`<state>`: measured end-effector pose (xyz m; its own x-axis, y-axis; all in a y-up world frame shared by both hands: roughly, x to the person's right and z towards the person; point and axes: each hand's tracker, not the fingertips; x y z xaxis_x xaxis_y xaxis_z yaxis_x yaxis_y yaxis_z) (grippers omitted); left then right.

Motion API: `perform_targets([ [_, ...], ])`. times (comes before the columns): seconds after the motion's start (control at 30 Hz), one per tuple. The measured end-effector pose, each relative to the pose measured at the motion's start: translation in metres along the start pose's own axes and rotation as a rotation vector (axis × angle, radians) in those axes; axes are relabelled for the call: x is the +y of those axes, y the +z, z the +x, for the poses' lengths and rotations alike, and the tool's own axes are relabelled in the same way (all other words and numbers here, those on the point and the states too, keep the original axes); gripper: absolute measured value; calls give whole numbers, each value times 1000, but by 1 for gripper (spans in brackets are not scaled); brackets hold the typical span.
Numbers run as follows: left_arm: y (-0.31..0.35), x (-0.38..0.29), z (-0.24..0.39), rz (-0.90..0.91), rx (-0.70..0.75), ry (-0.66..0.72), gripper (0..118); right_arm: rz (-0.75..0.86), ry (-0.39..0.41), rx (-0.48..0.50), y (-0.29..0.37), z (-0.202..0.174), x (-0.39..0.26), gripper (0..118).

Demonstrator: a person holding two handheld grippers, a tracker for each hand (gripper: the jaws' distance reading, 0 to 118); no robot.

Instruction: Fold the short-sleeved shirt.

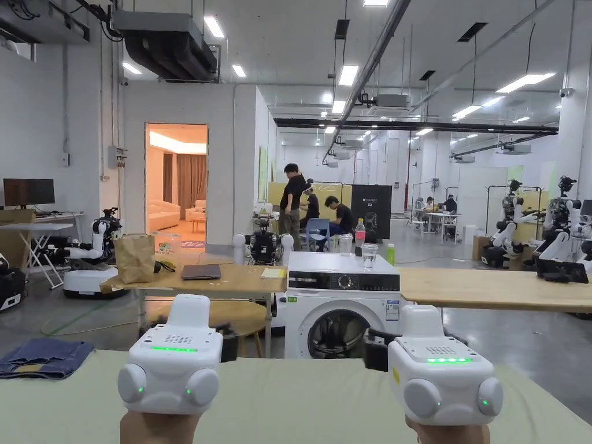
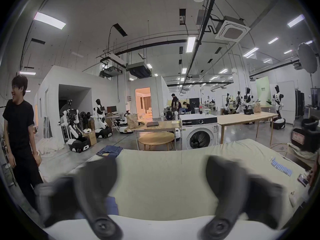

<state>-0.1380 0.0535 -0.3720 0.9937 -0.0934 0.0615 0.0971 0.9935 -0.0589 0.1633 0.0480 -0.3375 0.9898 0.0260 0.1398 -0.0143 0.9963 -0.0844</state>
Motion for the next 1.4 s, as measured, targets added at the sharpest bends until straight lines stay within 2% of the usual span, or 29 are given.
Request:
perform_targets([
  [0.03, 0, 1, 2, 0, -9, -19, 0, 3, 0, -1, 0, -1, 0, 0],
  [0.07, -3, -1, 4, -40, 47, -43, 0, -22, 44, -76, -2, -2, 1, 0],
  [0.1, -1, 1, 5, 54, 40, -42, 0, 42, 24, -109, 2, 1, 7, 0],
  [0.17, -2, 2, 4, 43, 14, -15, 0, 22, -21, -39, 4, 2, 7, 0],
  [0.27, -5, 2, 6, 38, 18, -36, 0, 24, 32, -59, 0, -3, 1, 0],
  [0.43, -5, -2, -3, 28, 41, -30, 0, 32, 47, -28, -1, -15, -2, 0],
  [0.53, 2, -8, -23, 23, 77, -36, 0, 29, 57, 6, -9, -38, -2, 0],
  [0.67, 26, -20, -81, 6, 208, -49, 0, 31, 40, 124, -21, -98, -3, 0],
  [0.83, 75, -41, -185, -45, 432, -48, 0, 25, 51, 344, -16, -215, -9, 0],
  [0.9, 106, -50, -230, -66, 541, -30, 0, 14, 26, 457, -6, -264, -16, 0],
  [1.03, 157, -72, -290, -110, 688, -16, 0, 1, -1, 600, 16, -335, -34, 0],
  [1.23, 175, -100, -319, -165, 731, 27, 0, -15, 14, 656, 23, -373, -58, 0],
  [1.33, 158, -113, -318, -212, 706, 41, 0, -33, 12, 658, 11, -377, -65, 0],
  [1.4, 132, -128, -325, -294, 644, 113, 0, -50, 18, 660, -1, -380, -71, 0],
])
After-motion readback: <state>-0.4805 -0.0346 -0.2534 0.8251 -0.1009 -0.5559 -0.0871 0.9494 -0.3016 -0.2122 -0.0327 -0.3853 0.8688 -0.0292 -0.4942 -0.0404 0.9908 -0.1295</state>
